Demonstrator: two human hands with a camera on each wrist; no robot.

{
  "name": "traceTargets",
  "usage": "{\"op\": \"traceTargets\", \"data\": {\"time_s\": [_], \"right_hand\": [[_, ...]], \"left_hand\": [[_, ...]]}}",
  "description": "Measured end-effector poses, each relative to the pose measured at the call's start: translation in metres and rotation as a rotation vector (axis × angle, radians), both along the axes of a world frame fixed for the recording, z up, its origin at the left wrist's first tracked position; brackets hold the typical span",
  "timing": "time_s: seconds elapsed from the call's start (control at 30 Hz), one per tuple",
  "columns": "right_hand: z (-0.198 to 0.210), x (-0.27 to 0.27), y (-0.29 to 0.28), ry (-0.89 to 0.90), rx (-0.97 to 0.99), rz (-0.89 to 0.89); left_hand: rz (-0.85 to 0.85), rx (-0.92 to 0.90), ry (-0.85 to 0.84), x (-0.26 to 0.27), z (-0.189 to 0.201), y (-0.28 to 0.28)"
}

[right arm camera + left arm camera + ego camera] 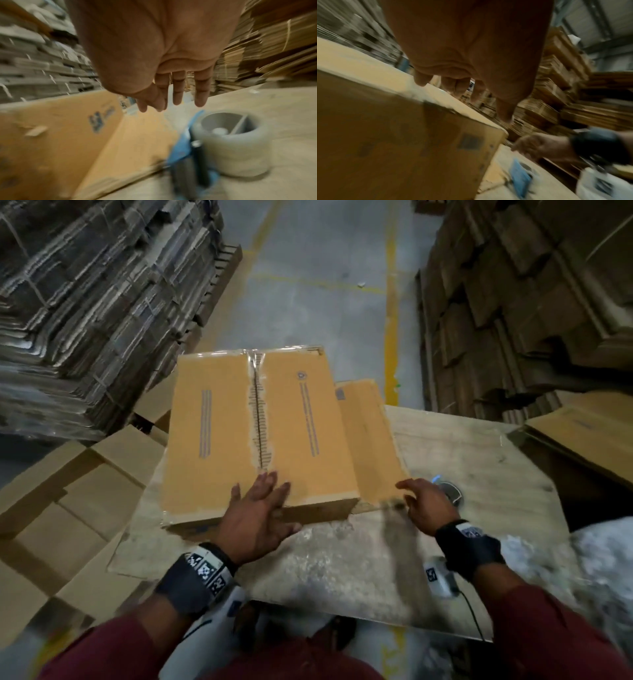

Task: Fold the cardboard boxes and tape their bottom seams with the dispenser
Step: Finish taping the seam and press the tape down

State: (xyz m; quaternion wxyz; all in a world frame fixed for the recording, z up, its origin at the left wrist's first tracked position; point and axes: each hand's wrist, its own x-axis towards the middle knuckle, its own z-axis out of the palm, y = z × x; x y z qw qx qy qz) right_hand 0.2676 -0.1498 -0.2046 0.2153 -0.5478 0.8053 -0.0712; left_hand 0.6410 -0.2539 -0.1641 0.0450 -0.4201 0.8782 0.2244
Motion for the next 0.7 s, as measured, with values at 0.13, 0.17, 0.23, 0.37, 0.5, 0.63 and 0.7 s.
{"op": "traceTargets", "data": {"time_s": [0.13,0.17,0.23,0.37,0.5,0.63,0.7], "right_hand": [[-0.008,-0.063,-0.014,0.170,0.293,0.060],[-0.009,-0.073,-0.015,0.201,0.331,0.086],[-0.013,-0.084,-0.018,0.259,0.383,0.154],[-0.020,-0.083,-0.012,0.474,0.451,0.345],[-0.032,-0.082,0.023,0.576,0.464,0.416],[-0.033,-0.076,0.058,0.241,0.495,0.294],[-0.026,-0.070,0.070,0.069,0.401,0.183]], "left_hand": [[-0.103,-0.084,-0.004,-0.077,-0.013,0.014],[-0.104,-0.096,-0.023,-0.094,-0.016,0.017],[-0.085,-0.103,-0.080,-0.115,-0.023,0.023],[-0.087,-0.213,-0.161,-0.123,-0.042,0.038],[-0.107,-0.237,-0.111,-0.118,-0.046,0.042],[-0.234,-0.186,-0.223,-0.123,-0.032,0.050],[-0.251,-0.168,-0.229,-0.124,-0.024,0.050]]}}
